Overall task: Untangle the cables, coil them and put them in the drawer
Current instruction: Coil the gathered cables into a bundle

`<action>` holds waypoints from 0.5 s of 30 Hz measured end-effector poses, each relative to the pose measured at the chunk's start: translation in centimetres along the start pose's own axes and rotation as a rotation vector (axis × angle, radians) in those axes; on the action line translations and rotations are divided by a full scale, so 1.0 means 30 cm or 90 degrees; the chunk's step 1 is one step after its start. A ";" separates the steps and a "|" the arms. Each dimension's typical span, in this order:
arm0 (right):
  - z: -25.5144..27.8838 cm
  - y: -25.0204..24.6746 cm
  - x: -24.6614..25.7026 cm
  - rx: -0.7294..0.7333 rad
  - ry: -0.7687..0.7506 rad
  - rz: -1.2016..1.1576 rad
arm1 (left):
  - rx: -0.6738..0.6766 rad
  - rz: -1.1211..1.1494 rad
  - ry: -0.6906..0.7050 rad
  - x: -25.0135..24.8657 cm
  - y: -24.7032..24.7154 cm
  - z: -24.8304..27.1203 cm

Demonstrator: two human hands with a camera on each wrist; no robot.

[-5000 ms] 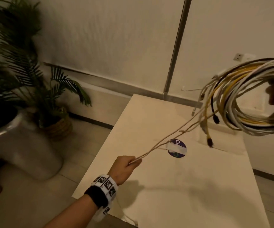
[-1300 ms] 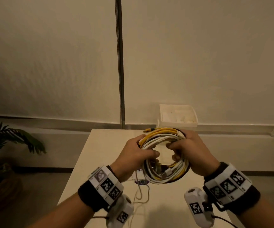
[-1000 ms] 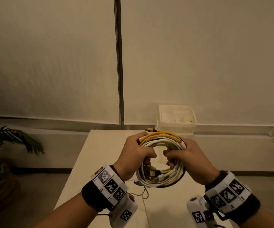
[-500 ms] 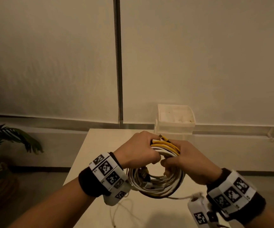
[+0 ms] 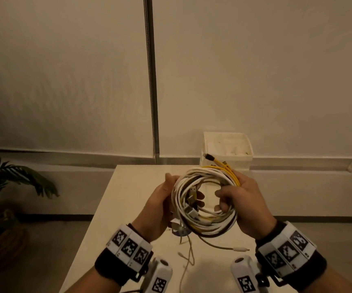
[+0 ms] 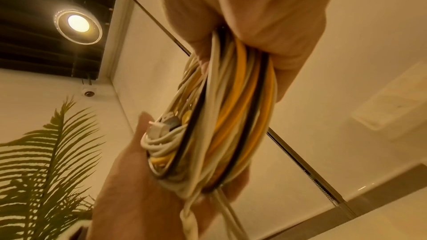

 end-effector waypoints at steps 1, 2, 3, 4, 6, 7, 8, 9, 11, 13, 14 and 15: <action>-0.004 -0.003 0.002 -0.012 0.006 -0.022 | -0.018 0.033 0.005 0.027 -0.001 0.006; -0.007 -0.008 0.005 -0.023 0.012 -0.039 | -0.029 0.055 0.008 0.045 -0.004 0.009; -0.009 -0.013 0.008 -0.029 0.016 -0.049 | -0.038 0.059 0.009 0.055 -0.011 0.006; -0.010 -0.018 0.011 -0.031 0.019 -0.054 | -0.040 0.055 0.001 0.057 -0.024 -0.002; -0.012 -0.026 0.019 -0.026 0.022 -0.057 | -0.030 0.042 -0.034 0.047 -0.052 -0.024; -0.014 -0.031 0.021 -0.028 0.028 -0.062 | -0.025 0.055 -0.060 0.048 -0.065 -0.030; -0.017 -0.035 0.023 -0.033 0.036 -0.071 | -0.020 0.094 -0.098 0.061 -0.075 -0.032; -0.020 -0.040 0.024 -0.039 0.046 -0.083 | -0.020 0.152 -0.139 0.083 -0.078 -0.029; -0.025 -0.044 0.024 -0.048 0.063 -0.109 | -0.027 0.284 -0.195 0.136 -0.062 -0.006; -0.028 -0.045 0.016 -0.064 0.081 -0.135 | -0.030 0.392 -0.195 0.187 -0.029 0.022; -0.029 -0.045 0.010 -0.075 0.092 -0.148 | -0.045 0.419 -0.183 0.204 -0.015 0.034; -0.033 -0.047 0.004 -0.088 0.103 -0.163 | -0.064 0.429 -0.166 0.213 0.000 0.041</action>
Point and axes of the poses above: each hand's wrist, its own z-axis away from the middle knuckle, its own y-axis out of the palm, x = y × z, the point moved 4 cm from there along -z, towards the middle knuckle, and after that the axes turned 14 degrees about -x, right-handed, at the moved point
